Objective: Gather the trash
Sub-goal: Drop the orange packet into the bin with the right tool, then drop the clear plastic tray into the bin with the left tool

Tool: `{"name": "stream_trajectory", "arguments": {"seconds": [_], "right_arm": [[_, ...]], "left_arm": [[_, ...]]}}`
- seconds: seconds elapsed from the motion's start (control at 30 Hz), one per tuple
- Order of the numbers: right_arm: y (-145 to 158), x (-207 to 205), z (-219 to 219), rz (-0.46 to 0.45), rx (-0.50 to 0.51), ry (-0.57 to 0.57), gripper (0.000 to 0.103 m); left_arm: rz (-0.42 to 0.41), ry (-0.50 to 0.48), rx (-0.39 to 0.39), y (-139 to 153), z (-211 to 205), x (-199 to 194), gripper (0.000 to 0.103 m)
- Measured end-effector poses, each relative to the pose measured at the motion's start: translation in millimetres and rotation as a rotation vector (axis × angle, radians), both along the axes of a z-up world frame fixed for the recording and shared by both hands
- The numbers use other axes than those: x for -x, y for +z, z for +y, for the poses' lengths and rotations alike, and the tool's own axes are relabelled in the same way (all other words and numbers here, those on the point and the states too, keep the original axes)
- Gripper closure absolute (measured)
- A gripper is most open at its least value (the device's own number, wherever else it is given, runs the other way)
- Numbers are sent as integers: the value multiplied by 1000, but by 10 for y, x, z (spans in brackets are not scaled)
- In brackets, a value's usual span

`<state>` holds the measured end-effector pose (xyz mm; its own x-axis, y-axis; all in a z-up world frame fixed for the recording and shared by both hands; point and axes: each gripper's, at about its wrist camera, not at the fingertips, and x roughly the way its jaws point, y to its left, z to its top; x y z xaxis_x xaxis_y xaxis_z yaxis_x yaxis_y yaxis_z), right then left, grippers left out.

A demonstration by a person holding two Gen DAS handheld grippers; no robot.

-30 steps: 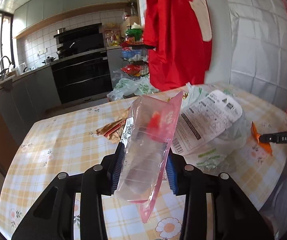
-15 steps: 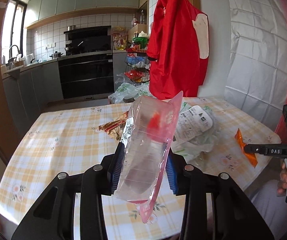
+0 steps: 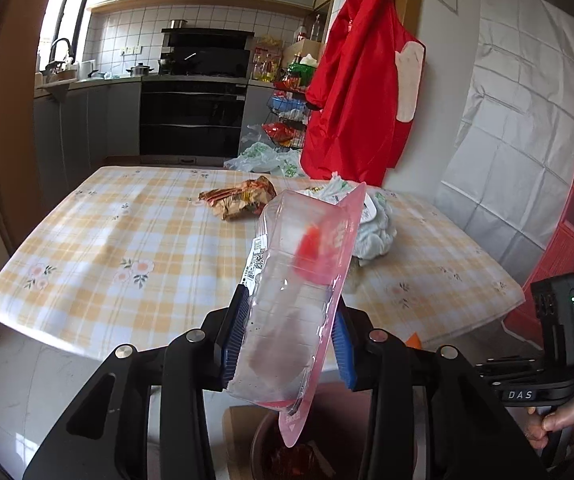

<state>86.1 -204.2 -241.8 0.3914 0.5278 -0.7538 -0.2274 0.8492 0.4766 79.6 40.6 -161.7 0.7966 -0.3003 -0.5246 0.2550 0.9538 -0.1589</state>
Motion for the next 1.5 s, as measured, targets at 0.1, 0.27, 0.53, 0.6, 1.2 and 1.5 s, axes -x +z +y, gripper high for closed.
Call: {"name": "stream_trajectory", "arguments": {"seconds": [0.1, 0.27, 0.53, 0.6, 1.2, 1.5], "right_arm": [[-61, 55, 64, 32, -15, 2, 85], [-73, 3, 162, 60, -1, 10, 84], [25, -109, 66, 47, 37, -51, 60], [70, -127, 16, 31, 46, -70, 54], [549, -392, -621, -142, 153, -316, 14], [486, -386, -736, -125, 158, -348, 14]], "left_arm": [[13, -10, -14, -19, -12, 131, 64], [34, -19, -11, -40, 17, 204, 64], [49, -30, 1, -84, 63, 199, 64], [54, -39, -6, -102, 33, 195, 64], [141, -178, -31, -349, -273, 252, 63], [125, -184, -52, -345, -329, 244, 29]]}}
